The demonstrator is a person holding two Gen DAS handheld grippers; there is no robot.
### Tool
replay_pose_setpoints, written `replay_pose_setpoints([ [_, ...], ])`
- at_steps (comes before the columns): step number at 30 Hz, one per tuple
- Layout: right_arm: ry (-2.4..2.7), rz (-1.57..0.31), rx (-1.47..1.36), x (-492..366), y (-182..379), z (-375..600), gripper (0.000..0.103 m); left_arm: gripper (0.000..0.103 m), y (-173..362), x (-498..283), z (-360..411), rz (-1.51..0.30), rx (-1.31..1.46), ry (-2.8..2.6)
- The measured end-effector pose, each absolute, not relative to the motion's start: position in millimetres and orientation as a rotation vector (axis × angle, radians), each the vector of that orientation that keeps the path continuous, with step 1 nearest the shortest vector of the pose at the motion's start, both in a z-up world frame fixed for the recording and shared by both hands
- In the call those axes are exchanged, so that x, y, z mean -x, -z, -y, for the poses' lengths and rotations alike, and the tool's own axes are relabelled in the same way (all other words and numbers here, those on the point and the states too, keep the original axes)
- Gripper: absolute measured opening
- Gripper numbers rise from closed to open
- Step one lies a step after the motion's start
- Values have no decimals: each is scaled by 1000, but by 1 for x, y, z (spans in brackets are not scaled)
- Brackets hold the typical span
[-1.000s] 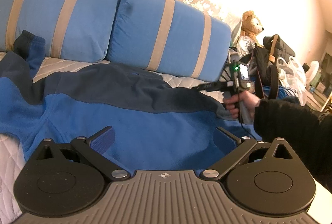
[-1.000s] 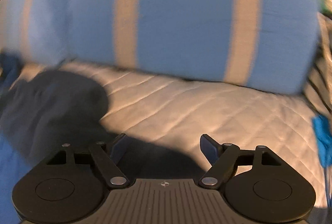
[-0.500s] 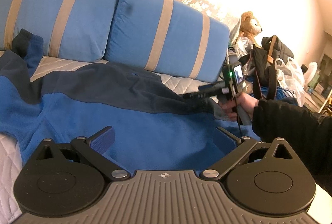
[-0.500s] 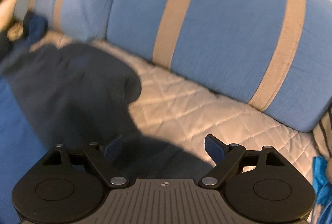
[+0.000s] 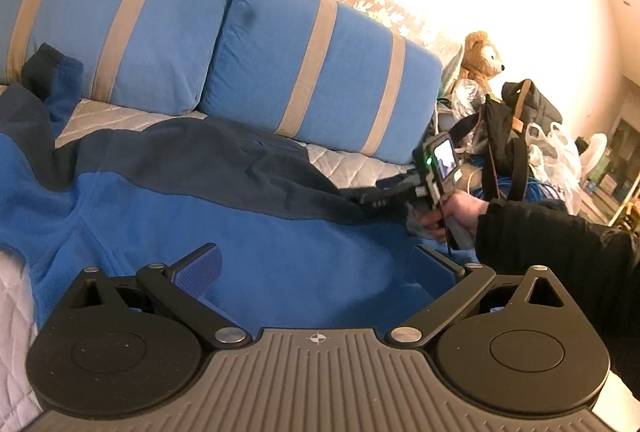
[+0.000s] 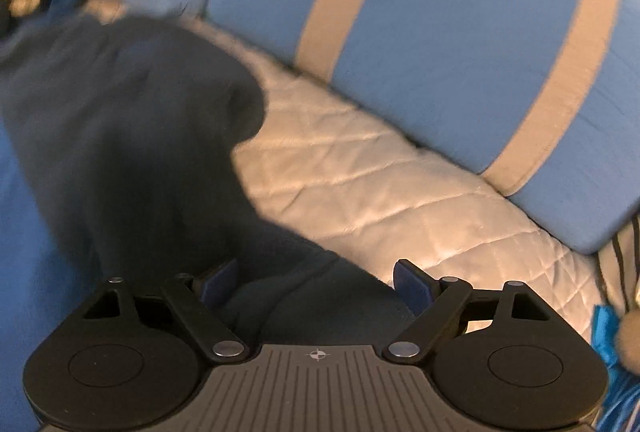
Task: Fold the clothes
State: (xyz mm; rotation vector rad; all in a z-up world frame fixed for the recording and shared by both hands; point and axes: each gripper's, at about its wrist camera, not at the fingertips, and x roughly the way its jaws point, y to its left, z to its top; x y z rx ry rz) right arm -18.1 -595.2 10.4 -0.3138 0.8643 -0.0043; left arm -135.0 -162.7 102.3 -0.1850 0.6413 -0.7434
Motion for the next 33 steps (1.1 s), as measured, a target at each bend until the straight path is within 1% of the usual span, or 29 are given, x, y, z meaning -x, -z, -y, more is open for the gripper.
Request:
replay_pose_setpoints([
  [2,-11,-873,300,18,-11,595,80,103,-102,135,162,-640,186,744],
  [3,-20,-875,286,18,-12,595,76,103,-102,135,162,-640,186,744],
  [4,-29,-878,272,17,-13,596,69,103,-102,135,162,-640,187,744],
  [6,-42,-880,249,17,-15,596,63,103,-102,135,161,-639,189,745],
  [11,-52,-916,118,2,-14,614,59,103,-102,134,161,-642,195,748],
  [13,-39,-913,62,-2,-15,621,51,103,-101,134,161,-644,198,749],
  [14,-33,-914,48,-4,-15,623,49,103,-101,134,160,-645,200,750],
  [15,-28,-916,54,-5,-13,623,44,103,-100,134,160,-645,201,750],
  [16,-24,-915,71,-6,-13,622,32,103,-100,133,161,-646,202,751],
  [18,-12,-894,125,-6,-14,615,20,103,-100,133,161,-649,205,752],
  [19,9,-858,172,-5,-17,610,16,103,-100,133,161,-650,206,752],
  [22,96,-706,329,-1,-26,593,14,103,-100,132,161,-654,208,753],
  [25,208,-549,493,0,-23,575,14,103,-100,132,161,-655,207,751],
  [27,233,-545,573,-6,-14,566,16,103,-100,132,161,-657,206,750],
  [29,243,-555,563,-6,-12,563,23,103,-99,131,161,-660,208,748],
  [30,247,-559,546,-5,-13,563,40,103,-99,130,161,-661,209,746],
  [31,260,-553,519,-2,-17,563,72,103,-99,130,160,-662,210,745],
  [32,279,-540,485,2,-23,565,86,103,-99,130,160,-662,212,743],
  [33,287,-527,452,10,-32,566,97,103,-99,130,160,-661,213,742],
])
